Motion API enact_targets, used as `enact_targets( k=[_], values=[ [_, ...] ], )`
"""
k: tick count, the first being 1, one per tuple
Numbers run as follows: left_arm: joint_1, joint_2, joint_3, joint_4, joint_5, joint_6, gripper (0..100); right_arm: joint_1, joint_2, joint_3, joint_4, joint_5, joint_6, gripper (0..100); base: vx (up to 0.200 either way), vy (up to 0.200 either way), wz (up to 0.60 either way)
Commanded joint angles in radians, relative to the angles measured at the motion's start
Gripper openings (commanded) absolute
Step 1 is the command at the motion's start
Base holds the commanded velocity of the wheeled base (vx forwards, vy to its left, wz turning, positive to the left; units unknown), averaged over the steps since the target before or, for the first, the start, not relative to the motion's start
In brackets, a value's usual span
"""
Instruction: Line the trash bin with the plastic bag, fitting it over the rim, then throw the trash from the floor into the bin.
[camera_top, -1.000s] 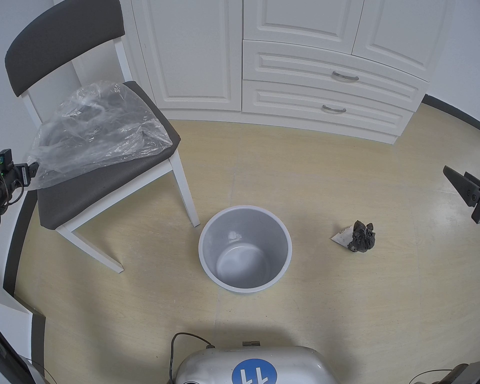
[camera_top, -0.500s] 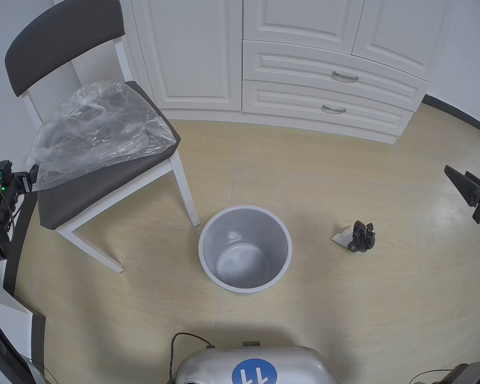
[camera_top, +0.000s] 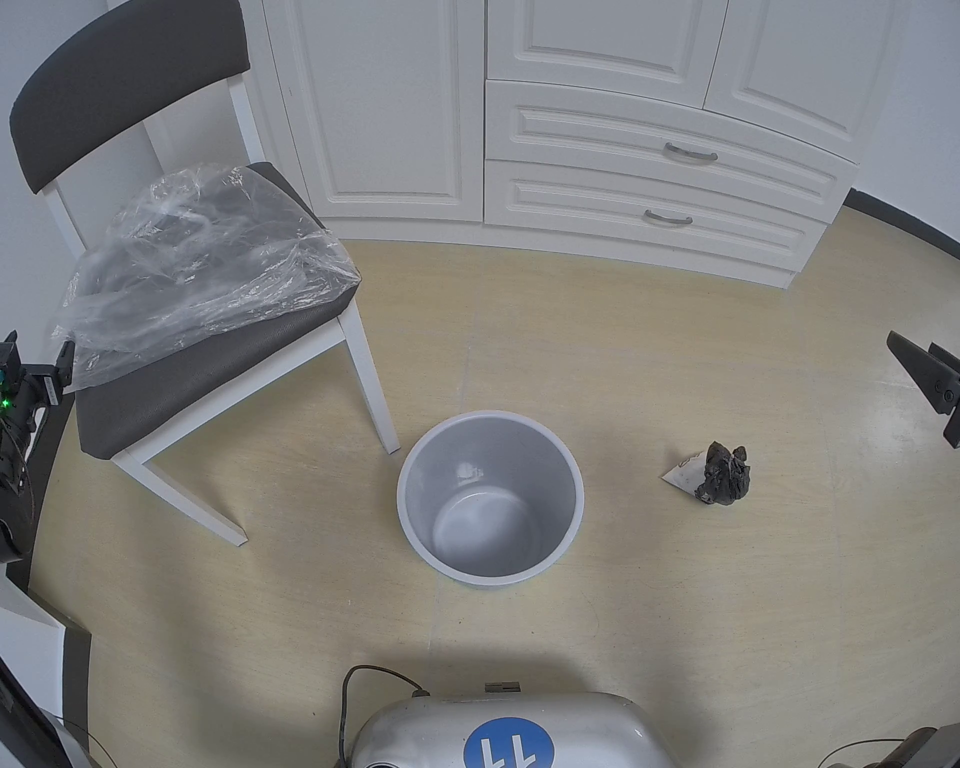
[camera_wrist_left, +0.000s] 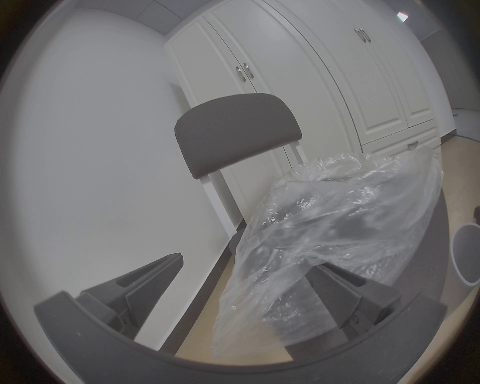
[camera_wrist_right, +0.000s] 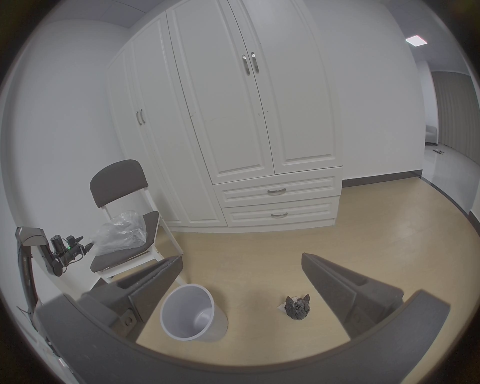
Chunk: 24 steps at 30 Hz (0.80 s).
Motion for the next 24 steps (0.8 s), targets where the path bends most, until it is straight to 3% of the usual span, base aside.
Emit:
enact_targets(
  k=[1,16,17,24],
  values=[
    [-0.007,-0.051,0.075,-0.003,0.004,0.012,100,0.005,0.005,-0.001,-0.001,0.000,0.000,100,0.000,0.000,0.00],
    [-0.009,-0.098,0.109,-0.003,0.004,0.023,100,0.007,0.007,-0.001,-0.001,0.002,0.000,100,0.000,0.000,0.00],
    [-0.009,-0.098,0.109,-0.003,0.004,0.023,0,0.007,0.007,-0.001,-0.001,0.002,0.000,100,0.000,0.000,0.00],
    [-0.010,-0.100,0.113,-0.003,0.004,0.023,0,0.008,0.008,-0.001,-0.001,0.002,0.000,100,0.000,0.000,0.00]
  ],
)
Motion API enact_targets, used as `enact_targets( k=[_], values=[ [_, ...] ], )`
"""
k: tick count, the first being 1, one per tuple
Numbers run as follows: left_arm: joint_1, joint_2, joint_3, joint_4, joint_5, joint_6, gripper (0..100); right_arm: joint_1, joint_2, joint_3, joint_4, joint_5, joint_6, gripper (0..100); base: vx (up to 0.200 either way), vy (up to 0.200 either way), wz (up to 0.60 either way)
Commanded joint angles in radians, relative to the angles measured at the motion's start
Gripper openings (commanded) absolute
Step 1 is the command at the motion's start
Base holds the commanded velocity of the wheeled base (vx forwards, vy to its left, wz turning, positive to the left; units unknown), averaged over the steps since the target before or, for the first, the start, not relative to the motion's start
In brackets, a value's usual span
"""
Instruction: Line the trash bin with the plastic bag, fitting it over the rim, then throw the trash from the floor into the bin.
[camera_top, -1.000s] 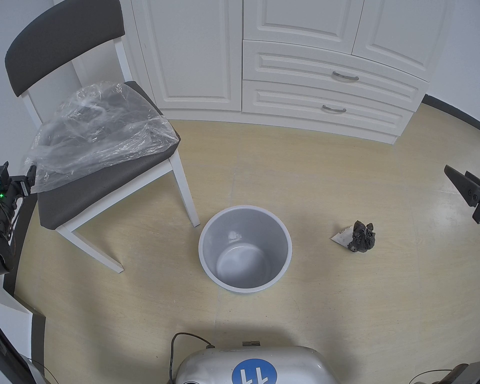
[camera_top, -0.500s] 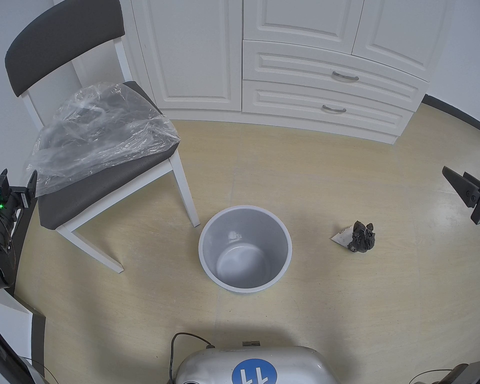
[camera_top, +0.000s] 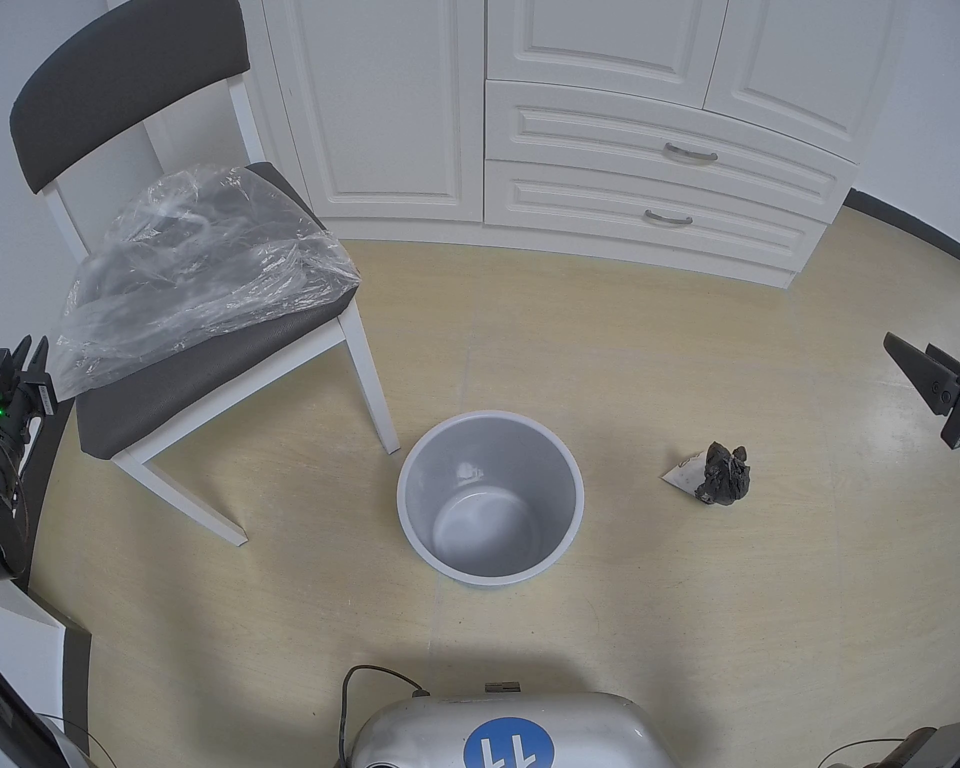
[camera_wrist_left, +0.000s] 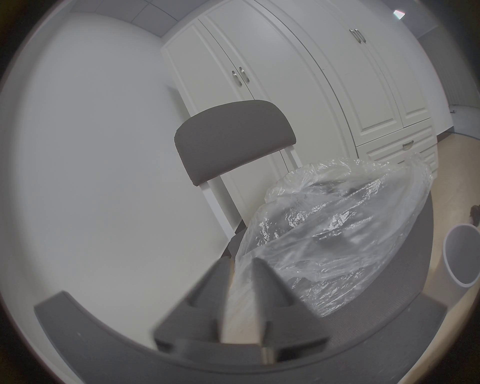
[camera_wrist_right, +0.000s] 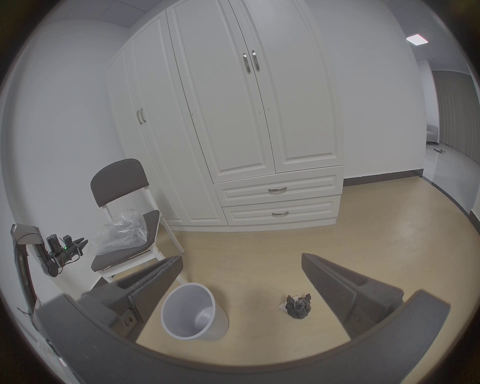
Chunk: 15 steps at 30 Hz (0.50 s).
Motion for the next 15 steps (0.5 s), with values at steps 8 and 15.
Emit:
enact_targets(
  k=[8,15],
  values=[
    [-0.009,-0.046,0.023,0.000,0.000,-0.015,0,0.041,0.003,-0.005,-0.002,-0.002,-0.005,100,0.000,0.000,0.00],
    [-0.040,-0.110,0.043,0.001,-0.008,-0.004,0,0.052,0.003,-0.006,0.007,-0.007,-0.003,100,0.000,0.000,0.00]
  ],
)
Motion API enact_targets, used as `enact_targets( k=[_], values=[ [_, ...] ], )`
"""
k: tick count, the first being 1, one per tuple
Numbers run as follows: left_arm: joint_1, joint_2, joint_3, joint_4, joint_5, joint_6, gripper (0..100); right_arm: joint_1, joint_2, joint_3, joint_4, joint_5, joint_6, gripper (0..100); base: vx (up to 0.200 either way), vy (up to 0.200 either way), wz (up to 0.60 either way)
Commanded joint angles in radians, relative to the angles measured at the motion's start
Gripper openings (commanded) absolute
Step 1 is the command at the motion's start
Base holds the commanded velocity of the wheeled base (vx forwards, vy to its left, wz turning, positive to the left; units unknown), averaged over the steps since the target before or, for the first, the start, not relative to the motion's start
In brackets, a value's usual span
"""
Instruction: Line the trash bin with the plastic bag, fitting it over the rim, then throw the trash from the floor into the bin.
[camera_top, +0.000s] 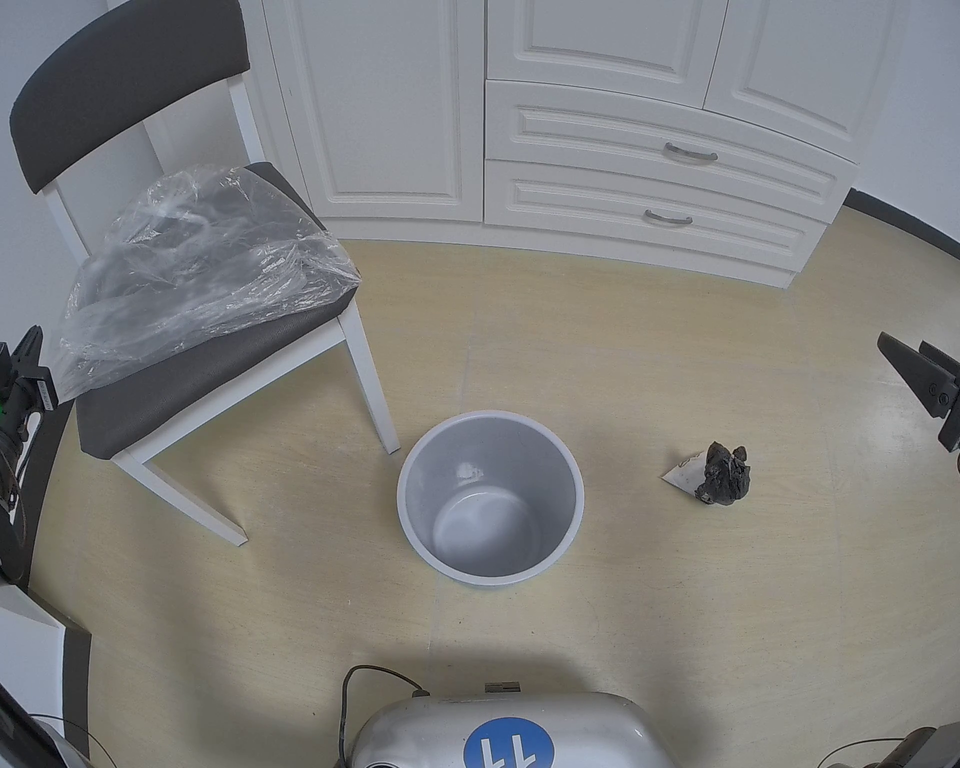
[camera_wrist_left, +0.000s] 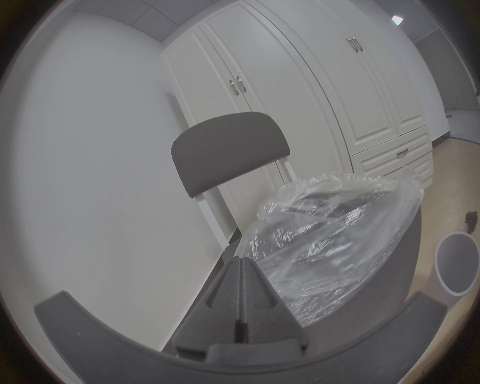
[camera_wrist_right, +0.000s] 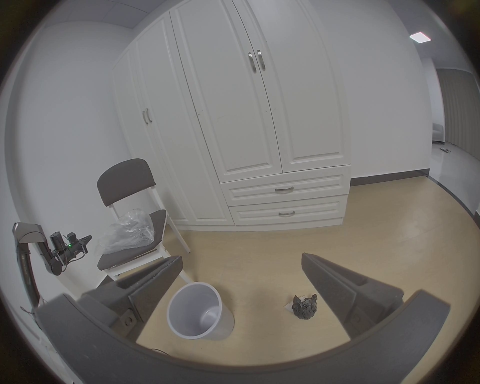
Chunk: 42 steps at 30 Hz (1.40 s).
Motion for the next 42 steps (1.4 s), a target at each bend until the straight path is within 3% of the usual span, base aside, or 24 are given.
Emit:
enact_targets(
  k=[1,10,11,23,36,42],
  values=[
    [-0.011,-0.059,0.014,0.000,-0.008,-0.001,0,0.006,0.003,-0.003,0.009,-0.004,0.001,100,0.000,0.000,0.00],
    [-0.045,-0.145,0.110,0.034,-0.008,0.024,0,0.005,0.030,0.003,0.014,-0.019,0.001,100,0.000,0.000,0.00],
    [-0.034,-0.145,0.124,0.075,-0.006,0.057,100,-0.003,0.041,0.003,0.014,-0.019,0.001,100,0.000,0.000,0.00],
    [-0.004,-0.109,0.163,0.134,-0.012,0.071,100,0.005,0.096,0.025,0.012,-0.019,0.001,100,0.000,0.000,0.00],
    [0.117,0.024,-0.005,0.166,-0.037,0.057,100,-0.006,0.182,0.025,0.003,-0.021,0.006,100,0.000,0.000,0.00],
    [0.113,0.026,-0.034,0.260,-0.052,0.057,100,-0.017,0.193,0.023,0.002,-0.022,0.006,100,0.000,0.000,0.00]
  ],
)
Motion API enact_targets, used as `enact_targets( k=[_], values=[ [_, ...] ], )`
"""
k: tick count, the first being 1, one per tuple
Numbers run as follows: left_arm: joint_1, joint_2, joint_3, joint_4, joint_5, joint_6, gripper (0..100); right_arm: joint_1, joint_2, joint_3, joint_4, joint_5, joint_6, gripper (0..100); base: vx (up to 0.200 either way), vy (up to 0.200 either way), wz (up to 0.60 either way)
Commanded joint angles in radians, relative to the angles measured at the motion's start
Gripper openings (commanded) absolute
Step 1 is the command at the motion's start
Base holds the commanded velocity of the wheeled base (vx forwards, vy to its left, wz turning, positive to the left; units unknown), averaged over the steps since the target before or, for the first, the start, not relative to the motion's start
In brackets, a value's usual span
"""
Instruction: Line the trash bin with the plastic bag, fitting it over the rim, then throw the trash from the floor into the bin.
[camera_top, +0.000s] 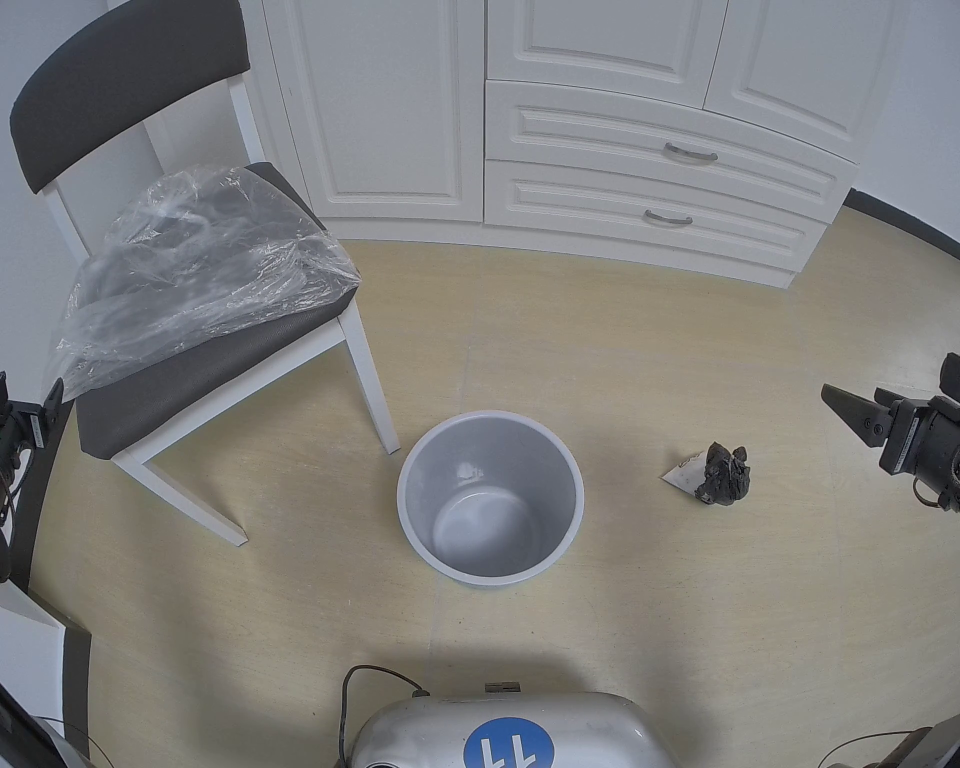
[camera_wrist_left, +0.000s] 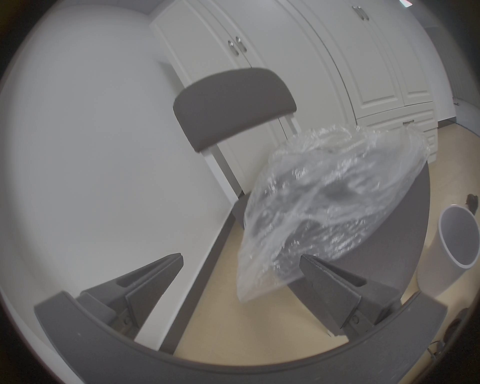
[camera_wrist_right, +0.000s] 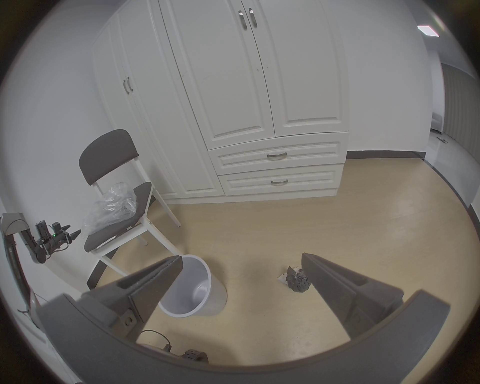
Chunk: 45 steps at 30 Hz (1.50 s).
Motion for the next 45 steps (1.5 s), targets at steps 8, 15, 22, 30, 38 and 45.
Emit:
enact_targets(
  k=[8,15,22,30,38,45],
  values=[
    [-0.031,0.024,-0.078,0.130,-0.004,-0.062,100,-0.018,0.017,-0.005,-0.001,0.000,0.000,100,0.000,0.000,0.00],
    [-0.039,0.024,-0.120,0.135,0.005,-0.123,100,-0.018,0.020,-0.005,-0.001,0.001,0.000,100,0.000,0.000,0.00],
    [-0.039,0.041,-0.138,0.134,0.004,-0.128,100,-0.017,0.028,-0.003,-0.003,0.000,0.000,100,0.000,0.000,0.00],
    [-0.041,0.124,-0.173,0.117,0.022,-0.128,100,-0.018,0.030,-0.006,-0.003,0.000,0.000,100,0.000,0.000,0.00],
    [-0.050,0.136,-0.182,0.117,0.022,-0.131,100,-0.018,0.030,-0.006,-0.003,0.000,0.000,100,0.000,0.000,0.00],
    [-0.076,0.216,-0.267,0.032,0.108,-0.229,100,-0.018,0.031,-0.005,-0.004,0.001,0.000,100,0.000,0.000,0.00]
  ],
)
